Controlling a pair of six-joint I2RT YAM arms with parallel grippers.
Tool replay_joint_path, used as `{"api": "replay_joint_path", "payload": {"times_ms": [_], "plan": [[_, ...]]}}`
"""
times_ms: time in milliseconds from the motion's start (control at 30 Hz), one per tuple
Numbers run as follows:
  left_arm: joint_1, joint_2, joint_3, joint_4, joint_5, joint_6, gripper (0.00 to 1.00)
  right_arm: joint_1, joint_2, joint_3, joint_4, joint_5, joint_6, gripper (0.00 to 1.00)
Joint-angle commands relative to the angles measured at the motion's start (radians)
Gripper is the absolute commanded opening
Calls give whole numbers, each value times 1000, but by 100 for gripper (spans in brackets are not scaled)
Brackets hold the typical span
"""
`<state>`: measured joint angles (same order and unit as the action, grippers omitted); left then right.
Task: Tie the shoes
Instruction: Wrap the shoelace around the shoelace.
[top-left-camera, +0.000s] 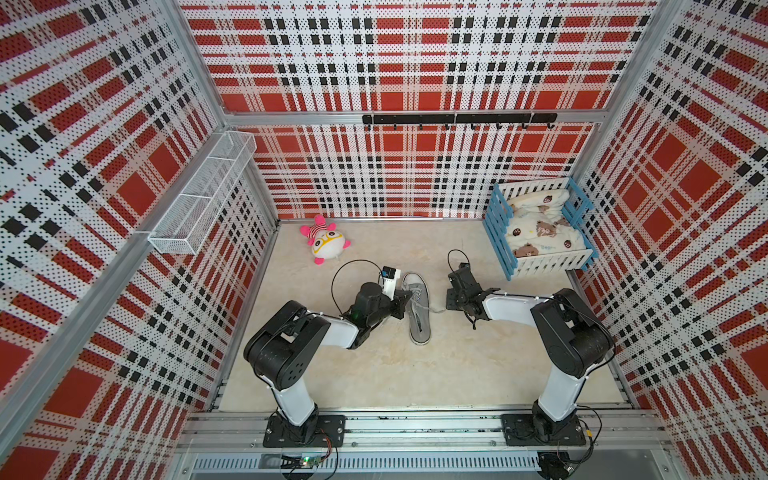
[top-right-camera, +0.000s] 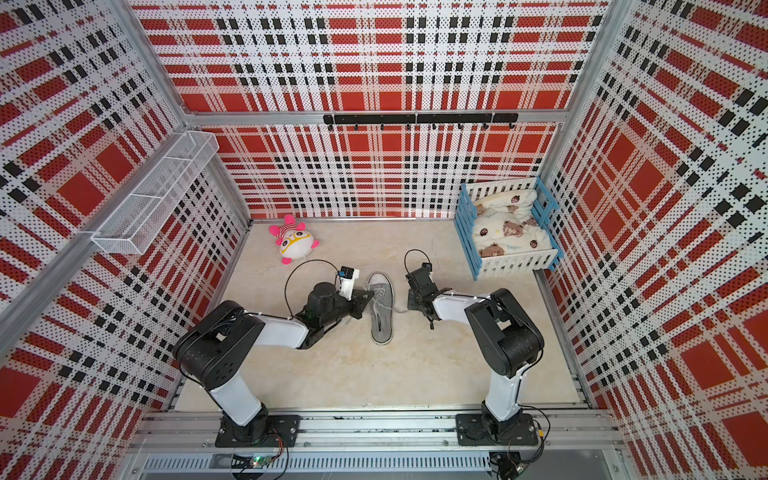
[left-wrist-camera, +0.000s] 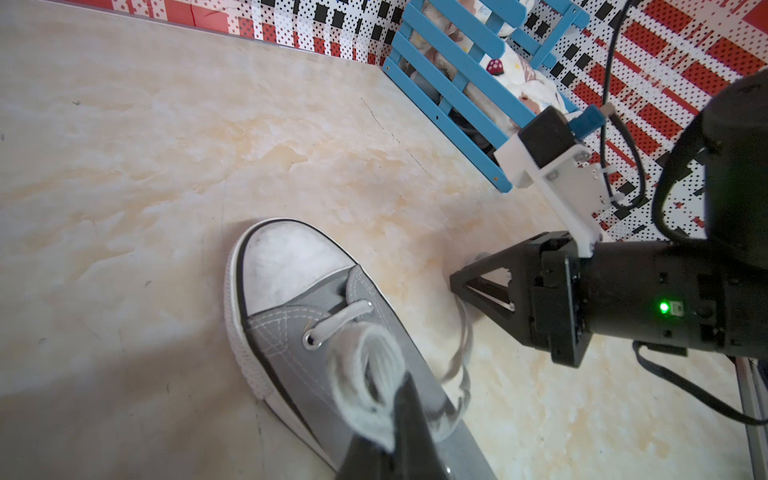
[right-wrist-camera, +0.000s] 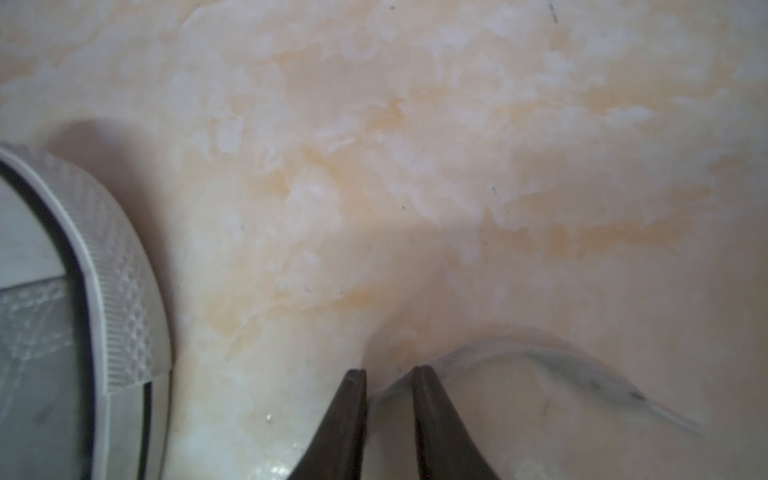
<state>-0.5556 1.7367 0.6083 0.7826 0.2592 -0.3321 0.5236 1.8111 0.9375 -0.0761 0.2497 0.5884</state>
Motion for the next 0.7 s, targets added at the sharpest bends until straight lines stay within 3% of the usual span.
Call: {"api": "replay_joint_path", "payload": {"times_ms": [0, 67, 233, 467, 667], "plan": [[6, 11, 2, 31, 37, 17, 0, 7, -1, -11, 46, 38, 5, 10], [14, 22, 13, 30, 73, 25, 0, 3, -19, -14, 82, 28, -11, 0], [41, 29, 23, 31, 126, 45, 0, -19, -92, -36, 219, -34, -84, 0], [54, 16, 5, 24, 143, 70, 0, -40, -122, 33, 337, -316, -155, 0], [54, 5, -5, 23, 128, 83, 0, -26, -77, 143, 331, -540, -167, 0]]}}
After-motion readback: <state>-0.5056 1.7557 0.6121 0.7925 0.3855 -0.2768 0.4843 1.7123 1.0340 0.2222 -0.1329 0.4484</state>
